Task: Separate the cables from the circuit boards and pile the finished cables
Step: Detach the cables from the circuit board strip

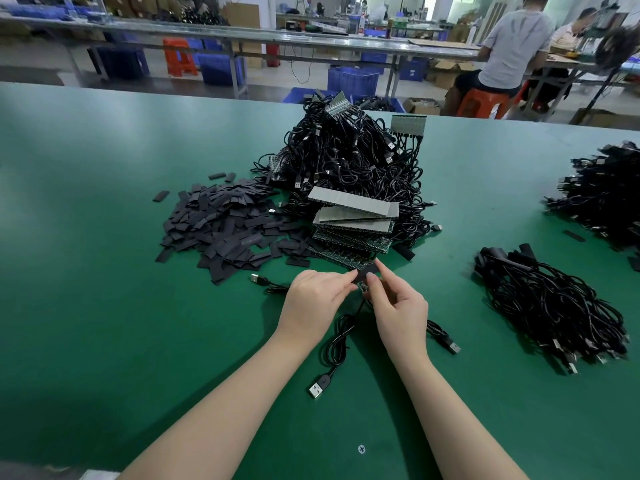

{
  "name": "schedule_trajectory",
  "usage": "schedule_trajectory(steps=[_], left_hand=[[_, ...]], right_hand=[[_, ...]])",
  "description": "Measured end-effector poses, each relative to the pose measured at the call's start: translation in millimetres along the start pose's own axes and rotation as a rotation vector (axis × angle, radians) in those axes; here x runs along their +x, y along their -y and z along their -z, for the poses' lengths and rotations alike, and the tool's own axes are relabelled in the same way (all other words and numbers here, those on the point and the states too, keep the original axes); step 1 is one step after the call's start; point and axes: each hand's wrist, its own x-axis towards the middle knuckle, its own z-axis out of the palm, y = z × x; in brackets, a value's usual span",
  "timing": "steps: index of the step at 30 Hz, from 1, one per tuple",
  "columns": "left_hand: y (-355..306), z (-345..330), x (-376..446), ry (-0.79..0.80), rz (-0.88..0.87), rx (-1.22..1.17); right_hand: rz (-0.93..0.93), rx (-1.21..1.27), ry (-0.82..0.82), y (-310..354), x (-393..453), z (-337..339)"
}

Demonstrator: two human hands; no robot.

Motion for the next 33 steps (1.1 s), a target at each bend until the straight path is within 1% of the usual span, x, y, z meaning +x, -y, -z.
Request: schedule_trajectory(steps=[4,10,22,25,29,31,33], left_hand=[[-0.1,0.8,-0.4,0.015,0.007,-0.004],[-2.1,1.0,0.9,0.025,0.08,-0.028],[0.2,-3.1,-0.8,0.036,0.006,-0.005],[-1.4,-2.5,0.4,0.076,0.074,-0.021],[-3.5,-1.1,2.1,0.176,0.19,0.038],[-3.6,-1.0,3.1,0.219,0.215,0.027],[-5.0,-0.1,3.4,0.226,0.212,0.013]], right_hand=[[0.003,-0.037,0.006,-0.2,-1.4,0.4],[0.028,-0.06,0.008,0.0,-2.9,-1.2],[-0.055,0.08,0.047,-0.3,1.1,1.9],[-0.061,0.114,0.0,0.0,2.2,3.8],[-0.114,0.212,-0.093,0.1,2.6,6.2],[-0.126,0.259,-0.121,0.4,2.5,7.6],[-0.133,0.263,-0.118,0.7,2.8,7.6]])
